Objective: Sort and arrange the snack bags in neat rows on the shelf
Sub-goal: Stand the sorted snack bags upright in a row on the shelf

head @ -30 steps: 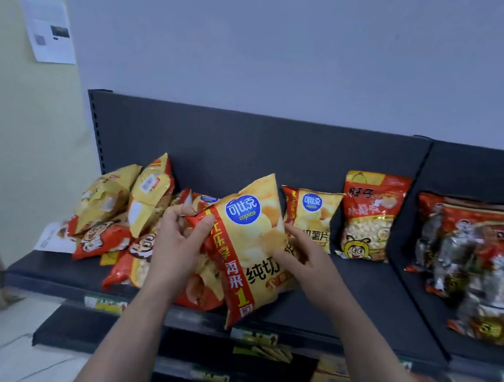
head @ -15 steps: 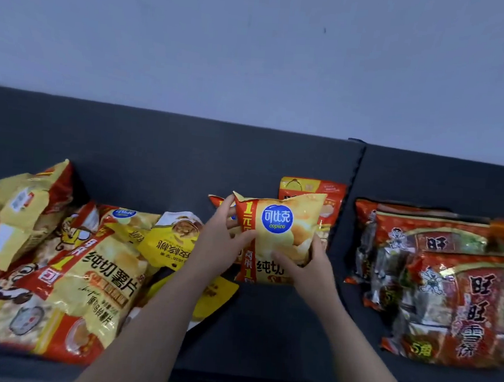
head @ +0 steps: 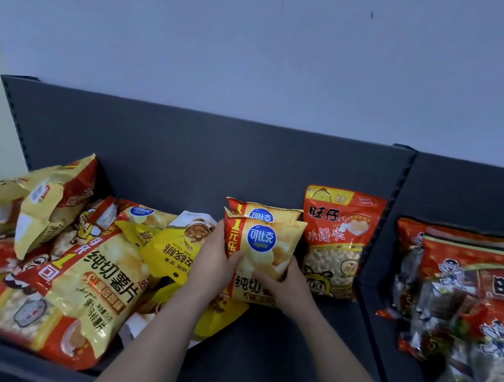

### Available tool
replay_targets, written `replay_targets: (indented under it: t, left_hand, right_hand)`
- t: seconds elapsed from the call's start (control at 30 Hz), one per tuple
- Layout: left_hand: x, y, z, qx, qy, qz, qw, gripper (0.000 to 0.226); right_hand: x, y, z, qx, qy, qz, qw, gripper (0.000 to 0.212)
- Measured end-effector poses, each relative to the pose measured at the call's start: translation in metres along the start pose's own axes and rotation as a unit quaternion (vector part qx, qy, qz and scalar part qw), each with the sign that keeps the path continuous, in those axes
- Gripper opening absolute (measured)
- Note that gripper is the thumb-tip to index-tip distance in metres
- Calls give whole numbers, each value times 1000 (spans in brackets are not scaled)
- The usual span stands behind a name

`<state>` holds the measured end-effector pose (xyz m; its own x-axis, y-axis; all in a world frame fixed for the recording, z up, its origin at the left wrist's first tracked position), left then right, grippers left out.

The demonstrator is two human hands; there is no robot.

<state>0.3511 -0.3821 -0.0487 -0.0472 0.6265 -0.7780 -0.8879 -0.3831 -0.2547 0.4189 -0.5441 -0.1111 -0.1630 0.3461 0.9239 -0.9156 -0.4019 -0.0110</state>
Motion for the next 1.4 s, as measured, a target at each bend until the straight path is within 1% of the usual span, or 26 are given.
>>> replay_targets:
  t: [0.13,0.17,0.23,0.27,0.3,0.37,0.43,0.53,0.63,0.77,0.83,0.93,1.03,1.17,1.3,1.33,1.4]
  left_hand:
    - [2,5,-2,2,-22,17,1000,57]
    - [3,8,-1,0,-33,21,999,55]
    - [1,14,5,-6,-64,19,998,52]
    - [-1,17,8,-6,-87,19,996,54]
    - [-3,21,13,-6,-114,20,993,58]
    - [-8,27,24,-14,-160,14,987,59]
    - [-11,33,37,-32,-184,8,982,57]
    - [-11,44,60,-57,-215,11,975,56]
    - [-7,58,89,-87,-241,19,966,56]
    - [11,80,139,-138,-253,40,957,54]
    - [24,91,165,-159,-265,57,949,53]
    - [50,109,202,-182,-280,88,939,53]
    - [88,127,234,-194,-271,137,933,52]
    - [145,140,260,-172,-258,200,929,52]
    - [198,135,265,-114,-260,232,930,32]
    - [211,133,264,-96,-257,239,931,30]
    - [232,128,259,-53,-245,257,933,32]
  right_hand:
    - [4,8,7,-21,39,26,999,68]
    - [7,11,10,-35,44,34,998,73]
    - [14,17,20,-72,79,38,993,90]
    - [20,22,26,-93,105,44,989,98]
    - [28,26,31,-112,128,54,984,100]
    - [48,36,39,-142,174,83,971,92]
    - [68,44,37,-151,221,117,956,80]
    - [98,52,18,-134,260,175,940,65]
    - [126,58,-16,-99,281,225,928,59]
    - [147,59,-69,-65,277,268,921,62]
    - [158,59,-100,-33,291,289,912,63]
    - [171,56,-144,33,318,300,899,65]
    - [181,56,-181,70,322,302,895,65]
    - [184,65,-225,80,303,316,896,64]
    - [176,68,-259,87,321,289,898,77]
    - [175,68,-266,83,334,284,895,80]
    - [172,67,-276,74,363,273,887,85]
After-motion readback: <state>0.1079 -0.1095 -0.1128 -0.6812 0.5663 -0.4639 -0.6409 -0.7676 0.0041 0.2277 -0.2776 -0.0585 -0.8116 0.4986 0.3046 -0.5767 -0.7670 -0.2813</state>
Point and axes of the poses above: each hand's wrist, its own y-axis away from the middle knuckle, its own z-axis out of the back of the hand, x = y × z, the point moved 10 cm from there along -y, towards the middle knuckle, and after that the axes turned 4 degrees about x, right-handed, at the moved point
